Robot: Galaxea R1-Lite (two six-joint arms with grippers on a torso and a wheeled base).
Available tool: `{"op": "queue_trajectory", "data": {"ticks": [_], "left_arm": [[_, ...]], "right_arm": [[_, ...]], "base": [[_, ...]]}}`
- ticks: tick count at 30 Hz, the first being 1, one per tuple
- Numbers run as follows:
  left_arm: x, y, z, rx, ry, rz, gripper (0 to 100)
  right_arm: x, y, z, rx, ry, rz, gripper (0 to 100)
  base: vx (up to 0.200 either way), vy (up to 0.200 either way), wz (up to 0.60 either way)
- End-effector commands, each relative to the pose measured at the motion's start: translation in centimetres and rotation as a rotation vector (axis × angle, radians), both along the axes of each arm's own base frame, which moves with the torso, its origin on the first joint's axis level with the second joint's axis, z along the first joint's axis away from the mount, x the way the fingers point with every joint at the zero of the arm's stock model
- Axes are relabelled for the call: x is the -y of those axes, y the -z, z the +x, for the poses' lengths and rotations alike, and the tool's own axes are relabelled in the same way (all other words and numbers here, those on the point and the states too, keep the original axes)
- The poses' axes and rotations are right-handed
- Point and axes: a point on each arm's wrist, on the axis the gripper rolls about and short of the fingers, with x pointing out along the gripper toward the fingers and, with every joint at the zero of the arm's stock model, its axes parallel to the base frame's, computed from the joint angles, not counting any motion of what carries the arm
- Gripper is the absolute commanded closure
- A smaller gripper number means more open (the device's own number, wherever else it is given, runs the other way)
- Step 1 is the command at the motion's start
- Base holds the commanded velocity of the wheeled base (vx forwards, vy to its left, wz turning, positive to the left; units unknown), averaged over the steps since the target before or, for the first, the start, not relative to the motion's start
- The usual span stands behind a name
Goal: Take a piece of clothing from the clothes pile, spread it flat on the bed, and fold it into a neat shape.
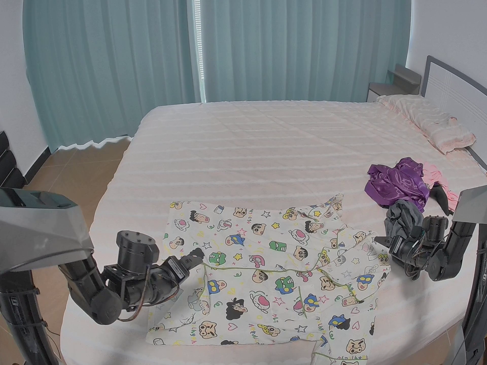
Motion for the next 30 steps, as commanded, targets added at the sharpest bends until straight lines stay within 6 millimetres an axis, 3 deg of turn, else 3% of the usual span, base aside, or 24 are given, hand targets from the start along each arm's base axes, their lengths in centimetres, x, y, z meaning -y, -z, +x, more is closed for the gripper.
{"op": "queue_trajectory", "data": {"ticks": [1, 7, 21, 22, 30], "left_arm": [[1.9, 2.8, -0.1, -0.022, 0.067, 0.118, 0], [3.3, 3.5, -0.3, -0.014, 0.111, 0.152, 0], [3.8, 4.6, 0.1, 0.01, 0.124, 0.243, 0], [3.8, 4.6, 0.2, 0.011, 0.123, 0.243, 100], [3.9, 4.6, 0.2, 0.033, 0.083, 0.273, 100]], "right_arm": [[-0.6, -0.7, -0.1, 0.014, -0.016, 0.0, 0], [-0.7, -0.7, -0.2, 0.014, -0.019, 0.0, 0], [-1.2, -0.9, -0.3, 0.022, -0.033, -0.001, 0], [-1.2, -0.9, -0.3, 0.023, -0.035, -0.002, 0], [-1.2, -0.9, -0.3, 0.02, -0.035, -0.001, 0]], "base": [[0.0, 0.0, 0.0], [0.0, 0.0, 0.0], [0.0, 0.0, 0.0], [0.0, 0.0, 0.0], [0.0, 0.0, 0.0]]}}
